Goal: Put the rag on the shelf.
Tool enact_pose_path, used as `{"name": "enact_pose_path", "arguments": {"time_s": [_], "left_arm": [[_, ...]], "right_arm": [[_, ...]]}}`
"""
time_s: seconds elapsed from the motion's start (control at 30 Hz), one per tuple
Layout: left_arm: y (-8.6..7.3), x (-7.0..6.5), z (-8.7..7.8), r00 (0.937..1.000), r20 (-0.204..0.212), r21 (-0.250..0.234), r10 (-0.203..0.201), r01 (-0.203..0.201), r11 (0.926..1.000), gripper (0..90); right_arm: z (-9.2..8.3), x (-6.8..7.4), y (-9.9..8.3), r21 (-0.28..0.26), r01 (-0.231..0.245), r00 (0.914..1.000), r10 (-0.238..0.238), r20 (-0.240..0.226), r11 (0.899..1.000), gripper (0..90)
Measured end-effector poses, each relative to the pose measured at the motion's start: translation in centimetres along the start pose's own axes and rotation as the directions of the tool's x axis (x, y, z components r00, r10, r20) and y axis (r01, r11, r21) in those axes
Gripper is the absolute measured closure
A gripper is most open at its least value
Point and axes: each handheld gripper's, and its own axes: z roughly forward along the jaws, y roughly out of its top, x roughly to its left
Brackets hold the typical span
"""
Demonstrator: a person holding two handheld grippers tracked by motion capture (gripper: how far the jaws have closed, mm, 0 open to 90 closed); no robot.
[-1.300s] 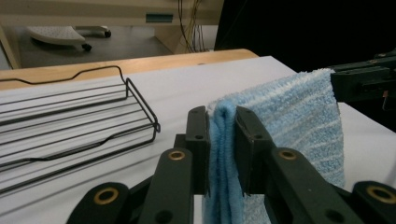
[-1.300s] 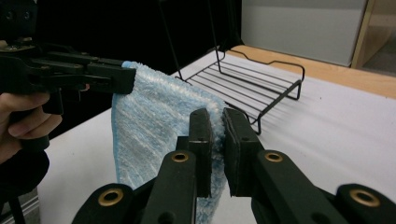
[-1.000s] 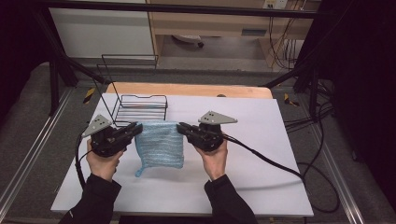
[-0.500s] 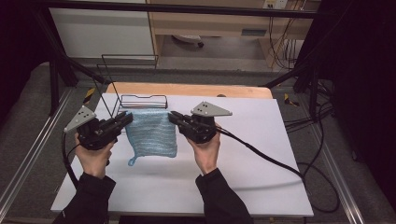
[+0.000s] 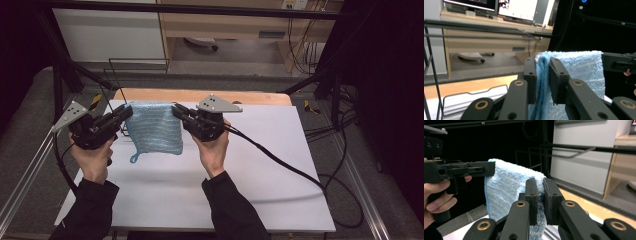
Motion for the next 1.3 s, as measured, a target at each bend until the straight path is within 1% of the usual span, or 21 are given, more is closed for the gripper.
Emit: {"name": "enact_pose_path", "arguments": {"time_s": [0.23, 0.53, 0.6, 0.93, 1.0, 1.2, 1.3], "left_arm": [[1.4, 0.2, -0.1, 0.9999, -0.014, -0.031, 0.006, -0.007, 0.9995, 77.4], [3.9, 0.8, -0.3, 0.9995, -0.029, -0.078, 0.013, -0.016, 0.9969, 77.4], [4.4, 0.9, -0.3, 0.9992, -0.036, -0.085, 0.015, -0.018, 0.9962, 77.4], [6.1, 1.8, -0.3, 0.9992, -0.041, -0.121, 0.007, -0.012, 0.9926, 77.5], [6.6, 1.9, -0.4, 0.9990, -0.043, -0.126, 0.011, -0.016, 0.9919, 77.5], [8.4, 2.0, -0.5, 0.9979, -0.058, -0.147, 0.030, -0.038, 0.9884, 77.5], [9.3, 2.0, -0.4, 0.9981, -0.054, -0.162, 0.030, -0.039, 0.9861, 77.5]], "right_arm": [[0.7, 0.2, 1.5, -0.028, 0.015, 0.9998, -0.015, 0.012, 0.999, 83.3], [1.8, 0.5, 4.1, -0.073, 0.041, 0.9990, -0.040, 0.020, 0.996, 83.3], [2.1, 0.6, 4.6, -0.077, 0.046, 0.9988, -0.044, 0.022, 0.996, 83.3], [3.5, 0.6, 6.2, -0.095, 0.053, 0.9984, -0.051, 0.023, 0.994, 83.2], [3.7, 0.7, 6.7, -0.100, 0.049, 0.9986, -0.047, 0.022, 0.994, 83.2], [4.2, 0.9, 8.4, -0.125, 0.060, 0.9980, -0.058, 0.025, 0.990, 83.3], [4.4, 0.8, 9.3, -0.139, 0.059, 0.9981, -0.056, 0.025, 0.989, 83.3]]}}
